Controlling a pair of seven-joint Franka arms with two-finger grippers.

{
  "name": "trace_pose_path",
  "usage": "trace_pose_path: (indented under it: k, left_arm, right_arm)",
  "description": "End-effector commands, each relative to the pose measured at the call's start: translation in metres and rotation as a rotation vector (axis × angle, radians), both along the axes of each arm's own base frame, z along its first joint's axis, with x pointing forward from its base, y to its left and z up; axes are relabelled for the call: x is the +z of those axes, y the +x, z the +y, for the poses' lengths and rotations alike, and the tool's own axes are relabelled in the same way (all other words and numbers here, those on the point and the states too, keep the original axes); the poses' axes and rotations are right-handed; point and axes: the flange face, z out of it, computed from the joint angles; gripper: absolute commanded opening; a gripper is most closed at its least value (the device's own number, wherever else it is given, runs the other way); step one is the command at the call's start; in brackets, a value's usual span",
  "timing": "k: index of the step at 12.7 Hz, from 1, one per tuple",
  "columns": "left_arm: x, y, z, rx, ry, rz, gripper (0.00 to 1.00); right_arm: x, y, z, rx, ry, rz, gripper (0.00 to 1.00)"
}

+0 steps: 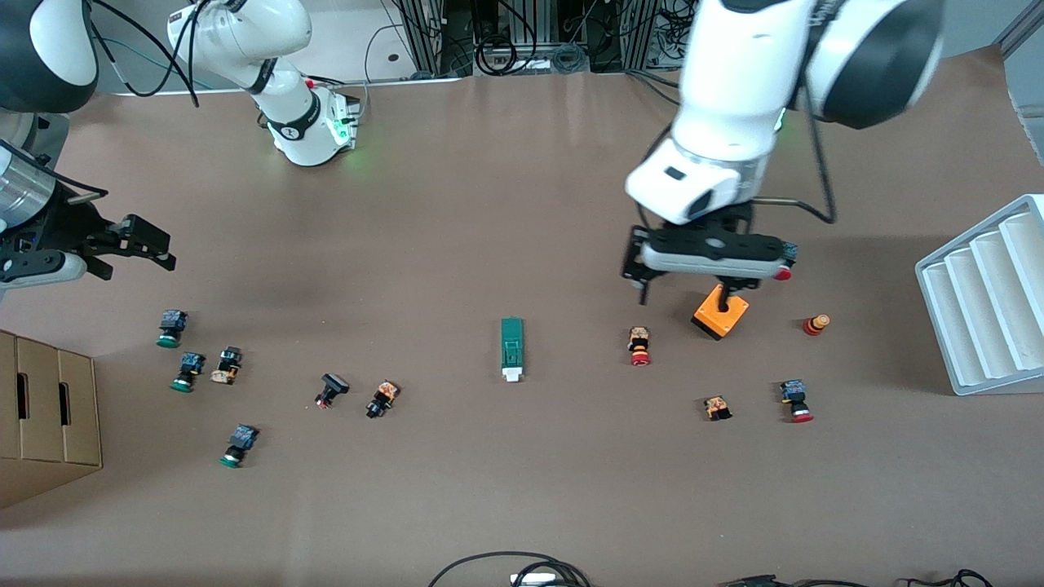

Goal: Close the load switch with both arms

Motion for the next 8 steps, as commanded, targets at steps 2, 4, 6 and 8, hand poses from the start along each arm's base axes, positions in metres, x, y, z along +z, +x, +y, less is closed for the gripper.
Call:
trace_pose_path:
  k: [2,4,6,8]
  left_arm:
    - [0.016,0.009,0.06,0.097,-0.044,0.054,1.0]
    - [0.013,0.016,0.083,0.138,-0.03,0.077,1.0]
    - [0.008,0.02,0.098,0.166,-0.015,0.109,1.0]
    - [0.004,0.029,0.128,0.219,-0.037,0.131,1.0]
  right_arm:
    - [0.008,-0.001,-0.001,0.012,-0.007,0.003,1.0]
    - [0.007,-0.001,-0.001,0.012,-0.007,0.005,1.0]
    - [0.008,-0.001,-0.001,0.012,-0.007,0.003,1.0]
    - [0.008,-0.001,-0.001,0.012,-0.007,0.003,1.0]
